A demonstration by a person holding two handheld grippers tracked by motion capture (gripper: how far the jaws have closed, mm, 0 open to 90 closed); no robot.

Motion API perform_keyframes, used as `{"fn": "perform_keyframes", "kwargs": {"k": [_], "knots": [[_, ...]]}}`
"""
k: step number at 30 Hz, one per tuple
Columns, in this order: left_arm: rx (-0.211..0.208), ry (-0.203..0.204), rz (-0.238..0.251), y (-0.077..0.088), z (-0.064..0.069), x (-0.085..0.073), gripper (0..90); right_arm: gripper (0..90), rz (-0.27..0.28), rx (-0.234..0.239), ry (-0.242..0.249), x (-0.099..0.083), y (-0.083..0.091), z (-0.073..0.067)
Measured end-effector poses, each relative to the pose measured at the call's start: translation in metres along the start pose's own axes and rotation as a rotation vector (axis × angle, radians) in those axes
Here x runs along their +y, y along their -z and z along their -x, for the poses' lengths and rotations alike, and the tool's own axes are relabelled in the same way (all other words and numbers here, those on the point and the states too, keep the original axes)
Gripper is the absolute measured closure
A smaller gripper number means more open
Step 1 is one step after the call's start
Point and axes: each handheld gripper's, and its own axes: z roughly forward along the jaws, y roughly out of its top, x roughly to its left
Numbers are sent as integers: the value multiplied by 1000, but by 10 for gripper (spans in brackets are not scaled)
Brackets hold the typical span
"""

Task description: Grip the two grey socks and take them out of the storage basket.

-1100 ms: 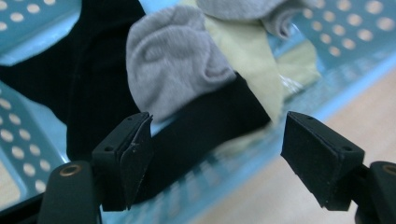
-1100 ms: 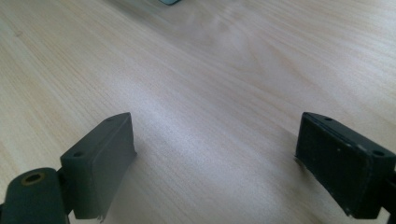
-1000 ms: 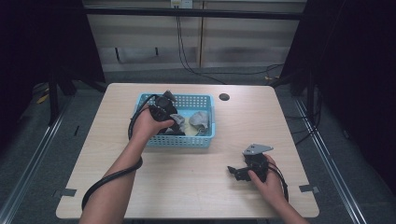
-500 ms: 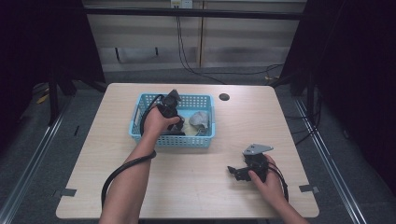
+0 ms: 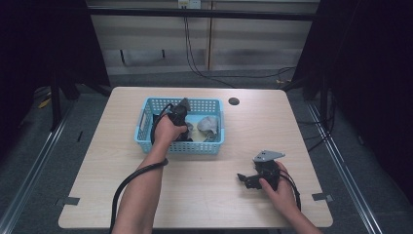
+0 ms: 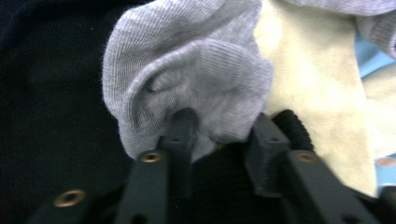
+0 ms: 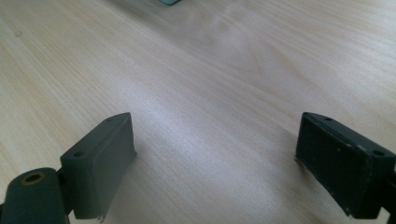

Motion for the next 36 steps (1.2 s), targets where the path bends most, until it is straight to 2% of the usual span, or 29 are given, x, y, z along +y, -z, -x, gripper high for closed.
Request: {"fn": "perform_keyframes", "kwargs": {"k": [3, 4, 5, 6, 8, 11, 13, 14, 17, 23, 30, 36], "knots": [[0, -1, -1, 4, 0, 0, 730, 111, 0, 0, 0, 0, 0, 0], [-4, -4, 7, 12, -2, 0, 739, 111, 1, 1, 0, 0, 0, 0], [-4, -4, 7, 12, -2, 0, 748, 111, 1, 1, 0, 0, 0, 0], [-18, 7, 18, 21, -3, 0, 753, 111, -1, 1, -4, 0, 0, 0], [-25, 9, 22, 26, -4, -1, 757, 110, -2, 1, -5, 0, 0, 0], [-32, -11, 21, 45, -4, -1, 765, 111, 1, 1, -1, 0, 0, 0], [-34, -22, 23, 50, -3, -2, 767, 110, 1, 0, -1, 0, 0, 0], [-43, -40, 33, 60, -2, -3, 767, 111, 1, 1, -2, 0, 0, 0], [-52, -49, 27, 66, 0, -5, 768, 111, 1, 2, -2, 0, 0, 0], [-52, -94, 32, 83, 4, -11, 774, 110, 0, 1, -2, 0, 0, 0], [-78, -101, 32, 105, 4, -10, 779, 110, 1, 1, -1, 0, 0, 0], [-93, -124, 34, 115, 7, -17, 778, 111, 0, 2, -3, 0, 0, 0]]}}
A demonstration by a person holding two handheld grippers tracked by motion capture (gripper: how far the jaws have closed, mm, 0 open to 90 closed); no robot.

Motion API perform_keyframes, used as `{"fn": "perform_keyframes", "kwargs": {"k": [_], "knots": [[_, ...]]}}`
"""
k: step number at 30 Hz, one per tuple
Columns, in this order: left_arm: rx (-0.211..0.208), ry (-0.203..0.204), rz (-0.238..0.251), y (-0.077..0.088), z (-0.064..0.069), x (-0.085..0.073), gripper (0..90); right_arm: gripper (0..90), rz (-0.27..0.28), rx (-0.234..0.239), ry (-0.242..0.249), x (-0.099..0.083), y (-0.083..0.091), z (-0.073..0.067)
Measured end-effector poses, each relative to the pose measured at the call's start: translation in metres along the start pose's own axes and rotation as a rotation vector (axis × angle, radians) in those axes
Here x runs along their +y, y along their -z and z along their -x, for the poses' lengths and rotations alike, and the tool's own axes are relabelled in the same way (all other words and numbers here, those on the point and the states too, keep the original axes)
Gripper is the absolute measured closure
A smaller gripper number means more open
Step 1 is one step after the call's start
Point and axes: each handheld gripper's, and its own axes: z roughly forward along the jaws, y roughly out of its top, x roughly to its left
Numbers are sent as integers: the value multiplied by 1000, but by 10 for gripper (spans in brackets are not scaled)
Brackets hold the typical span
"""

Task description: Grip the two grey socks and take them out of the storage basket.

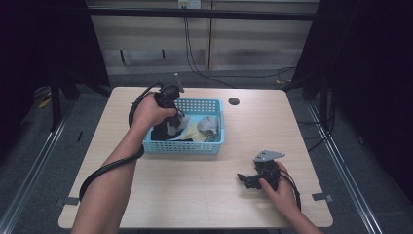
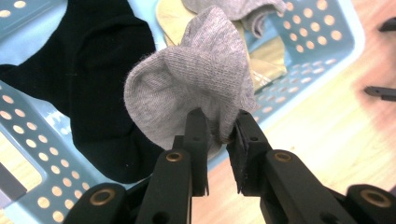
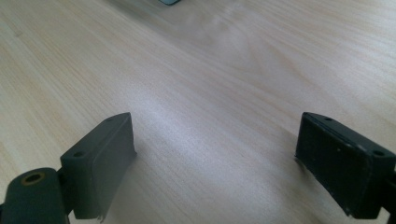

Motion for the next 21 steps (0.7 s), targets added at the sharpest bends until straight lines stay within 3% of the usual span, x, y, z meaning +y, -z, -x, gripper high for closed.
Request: {"fn": "perform_keyframes", "kwargs": {"k": [10, 21], "knots": [[-40, -87, 16, 10, 18, -28, 778, 110, 0, -1, 1, 0, 0, 0], [-70, -249, 40, 15, 55, -59, 778, 111, 0, 0, 2, 0, 0, 0]]}}
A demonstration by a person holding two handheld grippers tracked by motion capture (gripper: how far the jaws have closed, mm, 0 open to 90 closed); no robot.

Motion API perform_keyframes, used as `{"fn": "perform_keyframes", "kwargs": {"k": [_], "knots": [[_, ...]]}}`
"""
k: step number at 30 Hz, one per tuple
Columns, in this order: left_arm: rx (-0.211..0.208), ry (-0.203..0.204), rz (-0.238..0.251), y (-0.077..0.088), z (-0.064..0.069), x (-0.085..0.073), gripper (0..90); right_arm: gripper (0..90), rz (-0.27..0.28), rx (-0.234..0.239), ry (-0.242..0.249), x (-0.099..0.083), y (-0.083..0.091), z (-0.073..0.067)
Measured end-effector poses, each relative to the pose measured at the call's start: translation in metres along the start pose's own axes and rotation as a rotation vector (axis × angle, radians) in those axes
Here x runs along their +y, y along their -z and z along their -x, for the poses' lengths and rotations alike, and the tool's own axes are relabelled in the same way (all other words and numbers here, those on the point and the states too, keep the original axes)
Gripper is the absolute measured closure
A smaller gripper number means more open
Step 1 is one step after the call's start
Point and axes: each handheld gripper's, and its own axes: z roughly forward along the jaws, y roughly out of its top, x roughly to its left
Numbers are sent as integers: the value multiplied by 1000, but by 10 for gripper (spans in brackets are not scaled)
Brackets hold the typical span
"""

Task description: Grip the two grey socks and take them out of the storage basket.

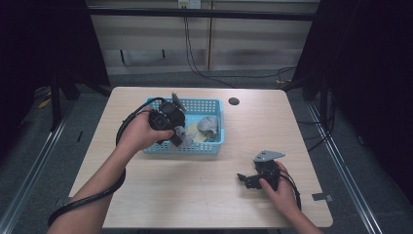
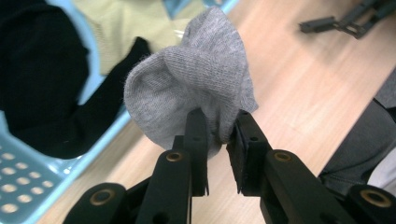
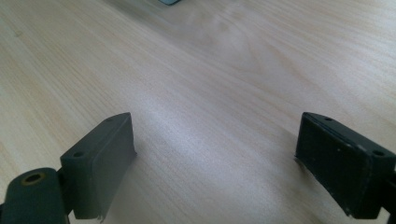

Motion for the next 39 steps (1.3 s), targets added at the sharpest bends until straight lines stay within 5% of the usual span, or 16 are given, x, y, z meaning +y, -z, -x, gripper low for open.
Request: {"fn": "perform_keyframes", "kwargs": {"k": [7, 16, 20, 25, 33, 39], "knots": [[-20, -41, -29, -30, 21, -15, 778, 111, -3, 1, 0, 0, 0, 0], [-42, -14, -69, -81, 19, -32, 753, 110, -3, 1, 1, 0, 0, 0], [-47, 3, -13, -79, 18, -32, 563, 111, -3, 1, 0, 0, 0, 0], [-49, 16, 13, -69, 19, -28, 435, 111, -3, 1, 0, 0, 0, 0], [-27, 21, 49, -50, 19, -13, 374, 111, -3, 1, 1, 0, 0, 0], [0, 42, 69, -46, 4, 8, 366, 111, -3, 1, 0, 0, 0, 0]]}}
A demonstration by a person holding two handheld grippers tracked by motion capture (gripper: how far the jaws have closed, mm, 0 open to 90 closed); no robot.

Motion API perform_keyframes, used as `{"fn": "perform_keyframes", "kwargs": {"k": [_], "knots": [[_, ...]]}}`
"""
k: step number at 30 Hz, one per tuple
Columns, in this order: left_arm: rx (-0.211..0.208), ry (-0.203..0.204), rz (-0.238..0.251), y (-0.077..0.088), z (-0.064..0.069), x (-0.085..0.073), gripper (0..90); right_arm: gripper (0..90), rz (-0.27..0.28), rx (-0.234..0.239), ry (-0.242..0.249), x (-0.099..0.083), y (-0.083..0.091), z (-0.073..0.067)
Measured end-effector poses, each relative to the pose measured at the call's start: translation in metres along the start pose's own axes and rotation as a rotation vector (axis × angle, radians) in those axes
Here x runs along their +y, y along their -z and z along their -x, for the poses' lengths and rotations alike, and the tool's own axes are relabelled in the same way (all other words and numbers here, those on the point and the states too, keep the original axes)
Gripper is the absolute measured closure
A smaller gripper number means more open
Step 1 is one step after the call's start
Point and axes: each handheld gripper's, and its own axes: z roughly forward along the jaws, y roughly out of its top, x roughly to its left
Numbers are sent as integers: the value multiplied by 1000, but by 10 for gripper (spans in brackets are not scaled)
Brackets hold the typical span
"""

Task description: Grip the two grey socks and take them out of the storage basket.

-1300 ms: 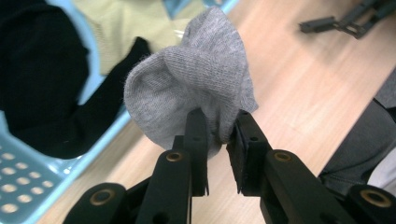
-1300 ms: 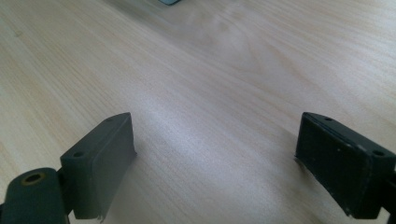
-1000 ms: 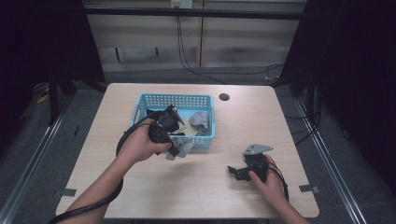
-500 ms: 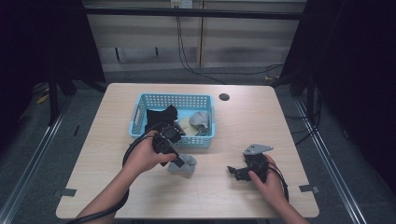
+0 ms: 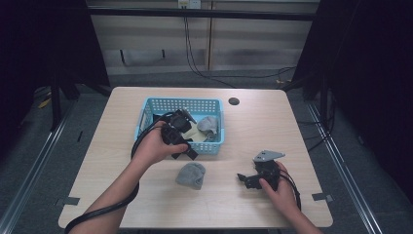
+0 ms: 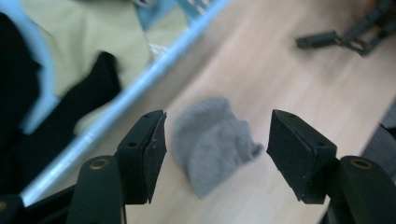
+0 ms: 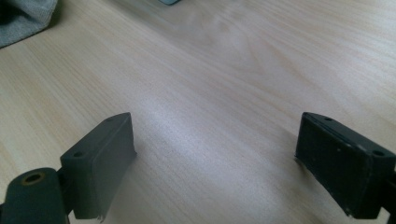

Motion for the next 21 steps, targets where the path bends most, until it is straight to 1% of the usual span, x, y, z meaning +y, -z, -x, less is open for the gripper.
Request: {"fn": "perform_keyframes", "kwargs": {"k": [1, 3, 5, 6, 9, 12, 13, 18, 21], "knots": [[7, -5, -4, 0, -4, 3, 366, 110, 0, 0, 0, 0, 0, 0], [30, 20, 9, -2, -10, 10, 366, 111, 1, 0, 1, 0, 0, 0], [53, 32, 27, -3, -18, 15, 366, 111, 0, 0, 0, 0, 0, 0], [60, 48, 41, -4, -20, 17, 363, 111, 2, -1, -2, 0, 0, 0], [87, 63, 65, -6, -27, 24, 349, 111, 1, 0, -3, 0, 0, 0], [101, 77, 84, -10, -32, 30, 344, 111, 3, -1, 1, 0, 0, 0], [106, 78, 79, -11, -33, 32, 343, 110, 2, -1, 0, 0, 0, 0], [124, 88, 89, -18, -38, 38, 341, 111, 3, -1, 0, 0, 0, 0], [134, 96, 86, -21, -41, 41, 333, 110, 5, -2, 3, 0, 0, 0]]}}
